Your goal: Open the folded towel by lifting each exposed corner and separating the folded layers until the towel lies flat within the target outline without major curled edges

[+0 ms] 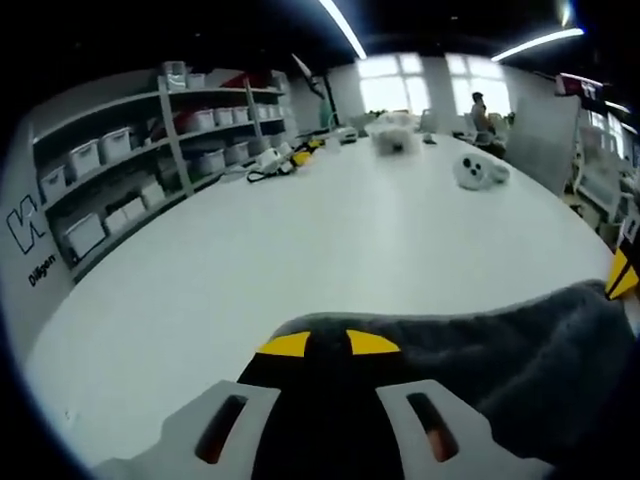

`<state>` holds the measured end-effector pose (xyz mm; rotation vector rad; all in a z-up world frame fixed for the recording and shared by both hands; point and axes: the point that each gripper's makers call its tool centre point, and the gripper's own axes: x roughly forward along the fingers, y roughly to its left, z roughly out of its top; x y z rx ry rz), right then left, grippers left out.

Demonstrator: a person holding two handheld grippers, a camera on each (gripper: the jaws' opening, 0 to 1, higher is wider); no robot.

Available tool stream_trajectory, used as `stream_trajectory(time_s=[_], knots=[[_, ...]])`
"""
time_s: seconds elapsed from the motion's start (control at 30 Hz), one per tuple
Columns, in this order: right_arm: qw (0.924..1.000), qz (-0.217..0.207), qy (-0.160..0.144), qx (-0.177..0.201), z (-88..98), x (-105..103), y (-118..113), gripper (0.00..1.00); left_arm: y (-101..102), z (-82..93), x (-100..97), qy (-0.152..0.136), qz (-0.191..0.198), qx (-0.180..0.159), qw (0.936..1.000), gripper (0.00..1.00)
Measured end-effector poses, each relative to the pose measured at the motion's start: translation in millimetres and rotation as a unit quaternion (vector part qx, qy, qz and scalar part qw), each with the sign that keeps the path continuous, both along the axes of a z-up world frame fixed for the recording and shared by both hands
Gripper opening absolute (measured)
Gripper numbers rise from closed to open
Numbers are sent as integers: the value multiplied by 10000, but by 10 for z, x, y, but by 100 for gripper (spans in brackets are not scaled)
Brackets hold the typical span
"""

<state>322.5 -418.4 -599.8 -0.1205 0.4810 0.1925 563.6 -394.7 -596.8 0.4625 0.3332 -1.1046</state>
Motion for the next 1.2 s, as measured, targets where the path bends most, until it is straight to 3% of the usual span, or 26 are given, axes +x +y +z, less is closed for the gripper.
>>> stream_trajectory(time_s=[0.1,0.2,0.33,0.43,0.63,0.8,0.97,1.2], knots=[[10000,1,4,9,7,1,-15,0,18,15,40,-133,49,-15,9999,18],[9998,20,-188,-40,97,17,-38,0,83,29,58,71,94,-139,9998,21],[9986,25,-523,-63,245,77,-24,0,148,108,69,10,74,-219,9997,23],[9982,45,-577,-149,249,131,-12,0,189,175,17,134,-23,-263,9996,22],[9990,121,-391,-157,115,188,42,0,192,163,-82,195,-253,-55,9995,11],[9988,128,-474,-89,126,218,51,0,179,61,-117,211,-404,126,9989,1],[9995,-102,-253,-136,9,230,-37,0,160,-47,-111,200,-476,318,9982,1],[9989,-389,-235,84,2,222,-118,0,87,-25,-70,57,-453,337,9984,1]])
